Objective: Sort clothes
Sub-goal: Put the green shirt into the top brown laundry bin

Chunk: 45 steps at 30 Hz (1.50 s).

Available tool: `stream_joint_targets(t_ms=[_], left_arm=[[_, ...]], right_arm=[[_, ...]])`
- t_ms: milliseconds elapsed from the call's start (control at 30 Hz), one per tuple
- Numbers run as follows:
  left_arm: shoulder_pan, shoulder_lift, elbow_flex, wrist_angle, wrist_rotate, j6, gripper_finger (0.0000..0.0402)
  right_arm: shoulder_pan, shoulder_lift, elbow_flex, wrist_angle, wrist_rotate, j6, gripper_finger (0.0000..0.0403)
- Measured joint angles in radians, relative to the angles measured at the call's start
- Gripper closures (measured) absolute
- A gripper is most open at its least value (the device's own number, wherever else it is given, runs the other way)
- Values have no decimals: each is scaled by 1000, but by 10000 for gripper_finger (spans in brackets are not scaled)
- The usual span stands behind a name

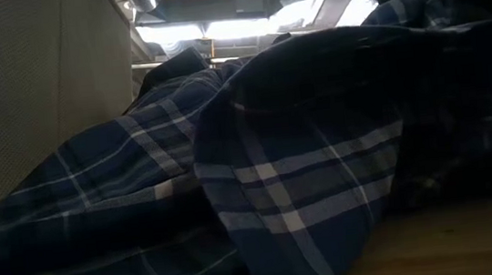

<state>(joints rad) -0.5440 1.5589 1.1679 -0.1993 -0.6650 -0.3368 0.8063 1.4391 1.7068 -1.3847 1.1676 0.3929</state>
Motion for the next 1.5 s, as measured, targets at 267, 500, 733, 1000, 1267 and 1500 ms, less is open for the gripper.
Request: stream_joint_targets(t_ms=[267, 500, 733, 1000, 1267, 1500], left_arm=[[-24, 0, 0, -1, 0, 2, 235], [-31, 0, 0, -2, 0, 3, 235], [-32, 0, 0, -1, 0, 3, 235], [-30, 0, 0, 0, 0, 3, 235], [-30, 0, 0, 0, 0, 3, 235], [-30, 0, 0, 0, 0, 3, 235]], right_arm=[[-105, 0, 155, -33, 114, -178, 383], [-230, 0, 305, -32, 140, -380, 387], [-379, 0, 471, -9, 237, -544, 388], [-548, 0, 630, 306, 248, -922, 387], [-692, 4, 648, 801, 22, -1322, 387], [-847, 13, 646, 858, -122, -1362, 387]])
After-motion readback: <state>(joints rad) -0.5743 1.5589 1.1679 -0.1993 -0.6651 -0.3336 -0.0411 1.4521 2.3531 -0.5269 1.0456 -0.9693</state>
